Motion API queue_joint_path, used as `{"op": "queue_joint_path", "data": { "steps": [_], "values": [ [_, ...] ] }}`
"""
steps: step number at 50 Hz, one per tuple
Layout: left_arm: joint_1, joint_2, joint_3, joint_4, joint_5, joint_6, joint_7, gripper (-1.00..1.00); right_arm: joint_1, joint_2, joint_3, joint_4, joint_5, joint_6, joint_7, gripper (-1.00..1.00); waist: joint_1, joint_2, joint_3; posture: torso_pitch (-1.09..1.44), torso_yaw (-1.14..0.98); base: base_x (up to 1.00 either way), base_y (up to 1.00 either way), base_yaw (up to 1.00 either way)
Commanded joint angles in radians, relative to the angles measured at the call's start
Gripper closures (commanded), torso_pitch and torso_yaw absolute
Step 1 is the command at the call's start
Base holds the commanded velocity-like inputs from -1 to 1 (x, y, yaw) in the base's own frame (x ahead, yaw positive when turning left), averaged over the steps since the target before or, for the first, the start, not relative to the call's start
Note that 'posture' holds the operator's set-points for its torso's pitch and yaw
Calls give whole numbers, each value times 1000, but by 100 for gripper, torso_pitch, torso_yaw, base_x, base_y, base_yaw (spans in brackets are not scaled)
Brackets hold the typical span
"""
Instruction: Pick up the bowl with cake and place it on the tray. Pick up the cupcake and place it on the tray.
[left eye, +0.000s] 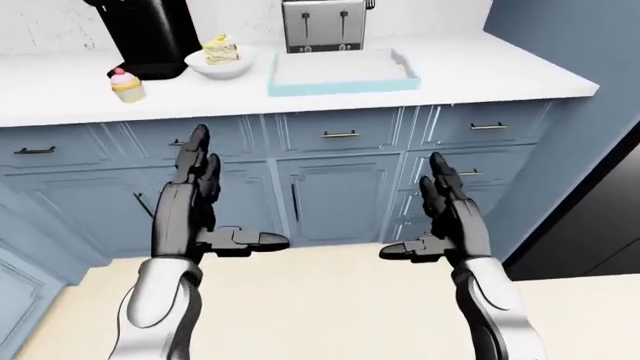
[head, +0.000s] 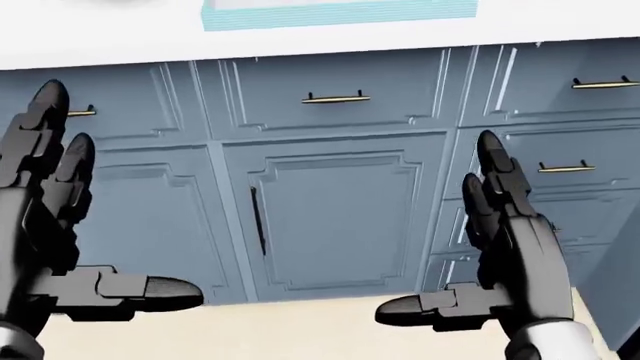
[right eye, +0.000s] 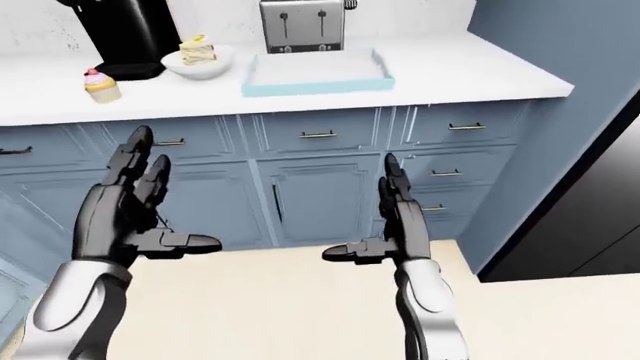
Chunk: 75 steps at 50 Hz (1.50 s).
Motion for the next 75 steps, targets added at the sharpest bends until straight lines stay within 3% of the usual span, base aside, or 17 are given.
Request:
{"op": "queue_joint_path", "data": {
  "steps": [1,6,8,22,23,28,30,32,35,39,46,54,57,59,62,70,75],
  "values": [
    [-10,8,21,-12,2,-28,4,-100,-20,3,14,-41,5,-24,7,-100,2,-6,-4,0,0,0,86,0],
    [4,7,17,-5,4,-45,1,-100,-14,7,22,-75,2,-2,3,-100,-3,61,-5,0,0,0,84,0],
    [12,4,14,5,5,-60,-1,-100,-14,9,28,-91,-1,11,2,-100,-2,162,-32,0,0,0,72,0],
    [14,-2,7,33,7,-83,0,-100,-16,17,36,-125,17,50,20,-100,12,-28,-11,0,0,0,69,0],
    [13,-1,8,27,6,-78,1,-100,-15,18,36,-127,24,50,21,-100,-5,22,-1,0,0,0,23,0],
    [16,-3,9,28,0,-81,3,-100,-9,10,47,-109,5,29,24,-100,-1,64,-15,0,0,0,36,0],
    [19,-3,6,31,1,-86,3,-100,-7,13,39,-98,9,19,27,-100,8,8,-3,0,0,0,99,0],
    [25,-4,3,29,3,-89,3,-100,-2,15,38,-84,12,2,29,-100,9,27,-15,0,0,0,98,0],
    [23,-4,7,30,3,-88,2,-100,-13,31,7,-90,81,24,19,-100,24,160,-22,0,0,0,33,19],
    [24,-4,5,43,5,-100,1,-100,-10,21,6,-103,108,44,-1,-100,61,158,-56,0,0,-34,0,100],
    [0,-1,-2,30,6,-67,7,-100,-17,1,1,-114,103,37,-3,-100,81,57,-15,0,0,-39,0,86],
    [-97,21,-8,0,10,42,15,-100,-26,-13,-29,-175,91,73,15,-100,29,47,10,0,0,11,-5,0],
    [-108,25,-10,-11,11,58,14,-100,-25,-15,-32,-179,92,69,19,-100,11,-35,-20,0,0,31,-27,0],
    [-112,27,-7,-1,12,52,12,-100,-30,-16,-38,-177,96,71,21,-100,27,60,19,0,0,31,-27,0],
    [-108,29,-4,3,11,44,8,-100,-27,-14,-38,-185,100,75,19,-100,50,176,10,0,0,39,-27,0],
    [-119,35,5,-40,7,92,7,-100,-16,-10,-32,-177,109,56,28,-100,35,84,26,0,0,57,-39,0],
    [-120,34,2,-34,8,86,8,-100,-13,-11,-32,-171,110,44,36,-100,34,81,23,0,0,74,-63,0]
  ]
}}
